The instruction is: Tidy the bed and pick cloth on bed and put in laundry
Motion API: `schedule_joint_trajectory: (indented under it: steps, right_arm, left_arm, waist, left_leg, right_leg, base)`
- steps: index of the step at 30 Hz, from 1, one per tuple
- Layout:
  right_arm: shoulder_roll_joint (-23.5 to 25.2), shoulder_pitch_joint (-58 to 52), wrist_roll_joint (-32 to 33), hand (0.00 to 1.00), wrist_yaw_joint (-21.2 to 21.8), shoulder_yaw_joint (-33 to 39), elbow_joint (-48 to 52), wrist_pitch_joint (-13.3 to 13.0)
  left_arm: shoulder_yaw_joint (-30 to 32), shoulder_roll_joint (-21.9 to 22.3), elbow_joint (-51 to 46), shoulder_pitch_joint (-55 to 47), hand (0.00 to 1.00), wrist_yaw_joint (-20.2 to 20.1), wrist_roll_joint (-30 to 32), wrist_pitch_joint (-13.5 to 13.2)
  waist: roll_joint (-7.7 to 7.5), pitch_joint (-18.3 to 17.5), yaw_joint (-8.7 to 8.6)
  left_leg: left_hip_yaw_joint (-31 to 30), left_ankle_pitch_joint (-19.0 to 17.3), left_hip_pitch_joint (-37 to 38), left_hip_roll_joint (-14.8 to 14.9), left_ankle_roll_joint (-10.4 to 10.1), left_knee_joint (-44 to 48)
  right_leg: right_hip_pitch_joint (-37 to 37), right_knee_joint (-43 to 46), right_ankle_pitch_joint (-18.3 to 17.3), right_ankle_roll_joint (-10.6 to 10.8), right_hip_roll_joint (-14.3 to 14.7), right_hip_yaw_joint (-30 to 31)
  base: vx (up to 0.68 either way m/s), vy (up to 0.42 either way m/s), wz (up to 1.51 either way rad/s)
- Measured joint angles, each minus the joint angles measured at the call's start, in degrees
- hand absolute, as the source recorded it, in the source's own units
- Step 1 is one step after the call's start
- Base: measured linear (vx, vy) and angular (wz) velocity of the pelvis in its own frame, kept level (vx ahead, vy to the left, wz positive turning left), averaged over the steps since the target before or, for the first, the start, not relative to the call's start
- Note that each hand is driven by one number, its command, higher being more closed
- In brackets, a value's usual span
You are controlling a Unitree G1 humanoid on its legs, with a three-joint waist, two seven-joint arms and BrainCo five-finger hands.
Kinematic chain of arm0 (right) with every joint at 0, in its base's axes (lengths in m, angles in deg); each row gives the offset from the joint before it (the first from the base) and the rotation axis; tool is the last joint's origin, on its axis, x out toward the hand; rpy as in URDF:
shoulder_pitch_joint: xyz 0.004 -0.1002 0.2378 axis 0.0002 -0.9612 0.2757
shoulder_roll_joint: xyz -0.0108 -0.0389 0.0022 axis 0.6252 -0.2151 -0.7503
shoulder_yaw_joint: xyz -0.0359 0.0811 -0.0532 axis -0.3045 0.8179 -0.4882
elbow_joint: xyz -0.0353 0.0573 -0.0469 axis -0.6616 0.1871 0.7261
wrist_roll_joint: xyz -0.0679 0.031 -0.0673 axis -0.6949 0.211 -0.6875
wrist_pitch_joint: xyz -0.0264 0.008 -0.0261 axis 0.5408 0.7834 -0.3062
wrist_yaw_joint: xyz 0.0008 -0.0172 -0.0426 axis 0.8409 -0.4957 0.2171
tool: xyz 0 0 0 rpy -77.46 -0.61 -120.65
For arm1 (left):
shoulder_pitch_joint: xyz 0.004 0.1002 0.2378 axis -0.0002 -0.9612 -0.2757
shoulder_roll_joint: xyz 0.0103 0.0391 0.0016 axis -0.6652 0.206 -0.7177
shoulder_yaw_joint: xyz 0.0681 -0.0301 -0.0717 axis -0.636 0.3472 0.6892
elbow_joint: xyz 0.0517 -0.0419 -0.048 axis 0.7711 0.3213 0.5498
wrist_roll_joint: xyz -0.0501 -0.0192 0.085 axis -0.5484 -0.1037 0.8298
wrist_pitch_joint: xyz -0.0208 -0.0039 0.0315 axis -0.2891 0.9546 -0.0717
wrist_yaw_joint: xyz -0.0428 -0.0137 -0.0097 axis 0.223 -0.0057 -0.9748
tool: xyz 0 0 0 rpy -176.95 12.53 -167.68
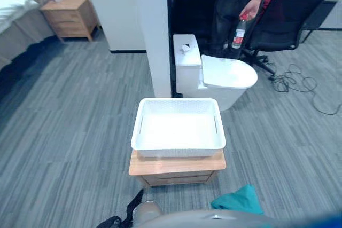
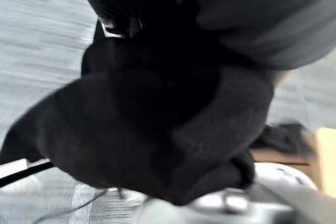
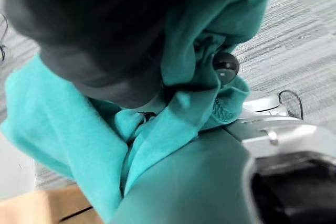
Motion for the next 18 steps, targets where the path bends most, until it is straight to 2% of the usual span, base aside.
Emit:
schedule_joint_trajectory:
  steps: [1,2,3,4,5,6,7,9,11,13,14,18]
  right_arm:
    - [-0.5,0.8,0.0,1.0,-0.3,-1.5,0.9,-0.6]
    - [-0.6,1.3,0.0,1.0,-0.3,-1.8,0.8,-0.8]
    - [-0.7,2.2,0.0,1.0,-0.2,-2.8,0.3,-0.7]
    - [-0.9,2.7,0.1,1.0,0.0,-3.0,0.0,-0.7]
    - [-1.2,3.0,0.2,1.0,0.2,-3.1,0.1,-0.7]
    - [-1.5,3.3,0.3,1.0,0.3,-3.3,0.4,-0.7]
    - [-1.4,3.3,0.6,1.0,0.3,-3.6,0.4,-0.7]
    - [-2.6,3.4,0.7,1.0,0.4,-3.3,0.3,-0.8]
    - [-3.2,3.5,0.8,1.0,0.3,-2.7,0.2,-0.7]
    - [-3.0,3.4,1.1,1.0,0.4,-2.2,-0.4,-0.7]
    - [-2.0,2.9,1.1,1.0,0.3,-0.2,-0.4,-0.6]
    - [-0.9,1.0,4.1,1.0,0.3,3.2,-0.3,-0.6]
  left_arm:
    - [-1.4,-0.8,-0.1,0.8,1.0,-0.1,-0.1,-0.1]
    - [-2.2,-1.4,-0.2,1.4,1.0,-0.1,-0.1,-0.1]
    - [-3.7,-2.0,-0.2,2.8,1.0,-0.2,-0.1,-0.1]
    - [-4.8,-1.7,-0.1,4.0,1.0,-0.3,-0.1,-0.1]
    - [-5.3,-1.2,0.1,4.7,1.0,-0.4,-0.1,0.0]
    - [-5.3,-0.6,0.1,5.4,1.0,-0.5,0.6,0.0]
    - [-5.1,-0.4,0.2,5.8,1.0,-0.5,1.3,0.0]
    - [-4.7,0.6,0.0,6.5,1.0,-0.6,1.8,-0.1]
    - [-2.8,2.4,0.0,6.9,1.0,-0.7,2.0,0.0]
    - [-1.9,2.5,0.0,6.9,1.0,-0.8,2.1,0.0]
    - [-0.4,2.5,0.0,6.9,1.0,-0.9,2.0,0.0]
    - [3.6,3.4,-0.2,6.6,1.0,-1.4,1.6,0.0]
  waist:
    - [-0.01,-0.1,-0.38]
    - [-0.08,0.0,-0.71]
    - [0.29,0.1,-1.66]
    - [1.29,0.8,-2.43]
    - [2.03,1.3,-2.54]
    - [3.06,2.1,-2.59]
    - [3.1,2.6,-2.67]
    - [4.62,4.4,-2.91]
    - [5.52,5.0,-2.87]
    - [5.22,5.2,-2.8]
    - [4.43,5.6,-2.69]
    - [3.99,5.5,-2.31]
  left_leg:
    - [0.7,1.5,0.8,-1.0,0.9,-3.7]
    - [0.6,2.5,1.0,-1.6,1.2,-5.5]
    - [-0.7,4.4,1.5,-2.0,1.5,-8.5]
    - [-1.8,5.8,2.4,-1.9,1.7,-11.0]
    - [-2.1,6.3,3.0,-1.5,1.7,-11.9]
    - [-2.5,7.0,4.3,-1.2,1.4,-13.4]
    - [-2.9,7.2,4.7,-1.9,1.1,-13.9]
    - [-4.1,8.5,6.4,-2.4,0.3,-15.9]
    - [-4.5,12.4,8.7,-3.4,0.2,-20.7]
    - [-4.3,14.0,9.5,-3.6,0.0,-22.3]
    - [-3.8,15.2,10.9,-3.6,-0.2,-23.4]
    - [-2.9,15.9,12.5,-3.4,-0.8,-25.6]
  right_leg:
    - [-4.4,8.0,-2.5,-4.0,-0.3,-3.2]
    - [-6.3,11.3,-4.5,-3.6,0.3,-4.4]
    - [-8.4,14.3,-8.9,-0.7,4.2,-4.7]
    - [-8.6,14.1,-13.4,0.5,10.4,-3.2]
    - [-8.6,13.4,-15.2,-0.1,14.1,-1.7]
    - [-8.3,9.5,-16.8,-1.2,20.5,1.0]
    - [-6.3,2.6,-16.9,-4.4,23.5,2.8]
    - [-3.7,1.2,-15.2,-4.2,23.8,2.5]
    - [-3.3,1.2,-15.7,-4.9,23.4,1.9]
    - [-2.9,1.2,-15.7,-4.9,23.4,1.9]
    - [-1.3,0.2,-15.8,-5.0,23.6,1.5]
    - [1.0,-3.0,-15.4,-5.5,24.1,1.2]
  base:
    - [0.0,0.095,-0.19]
    - [0.07,-0.04,0.19]
    - [0.11,-0.231,0.4]
    - [0.12,-0.31,0.45]
    - [0.08,-0.38,0.37]
    - [0.03,-0.384,0.29]
    - [0.07,-0.322,0.25]
    - [0.1,-0.097,0.23]
    - [0.1,-0.07,0.23]
    - [0.05,-0.07,0.14]
    - [0.02,-0.076,0.17]
    - [-0.01,-0.031,0.11]
